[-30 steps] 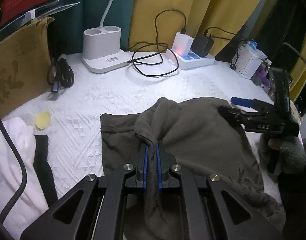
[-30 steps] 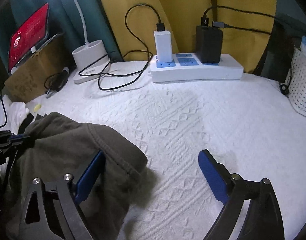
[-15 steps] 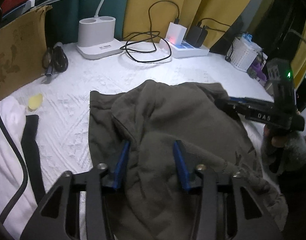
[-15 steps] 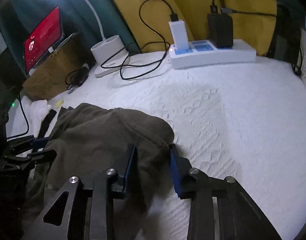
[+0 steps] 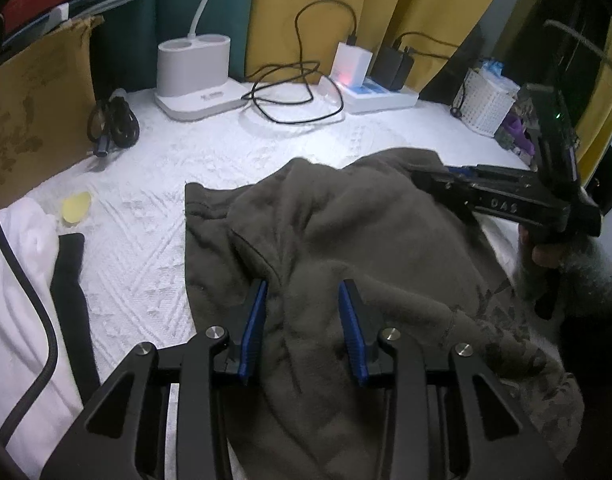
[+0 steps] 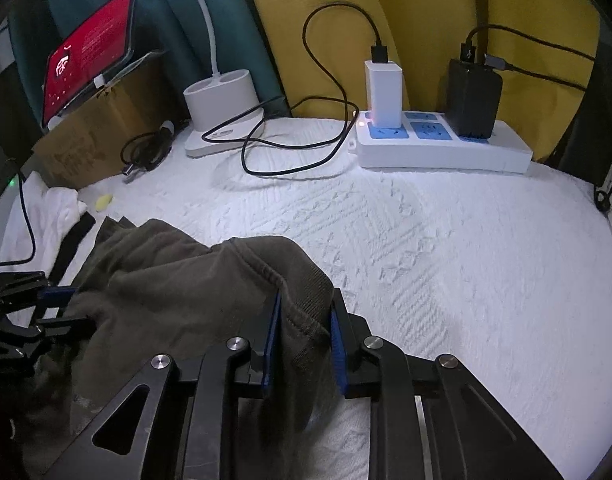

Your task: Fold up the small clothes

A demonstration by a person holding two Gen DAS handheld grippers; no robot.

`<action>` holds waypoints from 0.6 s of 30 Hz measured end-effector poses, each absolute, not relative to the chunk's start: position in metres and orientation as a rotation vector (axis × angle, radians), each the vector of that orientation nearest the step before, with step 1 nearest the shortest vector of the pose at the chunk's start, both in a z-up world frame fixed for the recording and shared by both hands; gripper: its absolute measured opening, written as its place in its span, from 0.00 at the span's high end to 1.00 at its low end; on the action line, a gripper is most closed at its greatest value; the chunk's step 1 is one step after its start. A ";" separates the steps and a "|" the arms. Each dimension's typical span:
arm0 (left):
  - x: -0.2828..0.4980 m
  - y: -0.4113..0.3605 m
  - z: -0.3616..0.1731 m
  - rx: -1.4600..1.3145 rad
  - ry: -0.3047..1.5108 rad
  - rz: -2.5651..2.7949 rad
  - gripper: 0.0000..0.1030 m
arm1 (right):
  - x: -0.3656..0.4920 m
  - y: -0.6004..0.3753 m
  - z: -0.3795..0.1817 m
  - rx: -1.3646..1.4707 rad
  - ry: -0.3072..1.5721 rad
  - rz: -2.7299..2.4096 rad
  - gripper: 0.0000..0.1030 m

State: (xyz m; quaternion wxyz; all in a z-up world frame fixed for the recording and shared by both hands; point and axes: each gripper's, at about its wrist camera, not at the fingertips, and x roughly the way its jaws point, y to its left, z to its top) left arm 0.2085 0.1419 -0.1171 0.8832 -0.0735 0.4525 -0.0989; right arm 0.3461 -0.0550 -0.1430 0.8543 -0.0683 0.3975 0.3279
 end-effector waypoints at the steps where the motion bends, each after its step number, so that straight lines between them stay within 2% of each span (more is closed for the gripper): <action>1: 0.206 0.142 -0.114 -0.156 0.936 -0.204 0.65 | 0.345 -0.056 -0.142 -0.149 0.833 0.681 0.78; 7: 0.181 0.139 -0.089 -0.157 0.870 -0.183 0.65 | 0.328 -0.062 -0.137 -0.191 0.809 0.630 0.74; 8: 0.174 0.136 -0.086 -0.150 0.865 -0.188 0.65 | 0.321 -0.064 -0.134 -0.208 0.792 0.619 0.66; 9: 0.170 0.132 -0.085 -0.141 0.867 -0.192 0.65 | 0.315 -0.065 -0.133 -0.217 0.781 0.614 0.45; 11: 0.161 0.122 -0.084 -0.114 0.878 -0.197 0.65 | 0.303 -0.072 -0.131 -0.215 0.764 0.615 0.12; 18: 0.133 0.091 -0.095 -0.081 0.943 -0.195 0.64 | 0.264 -0.092 -0.131 -0.197 0.746 0.643 0.12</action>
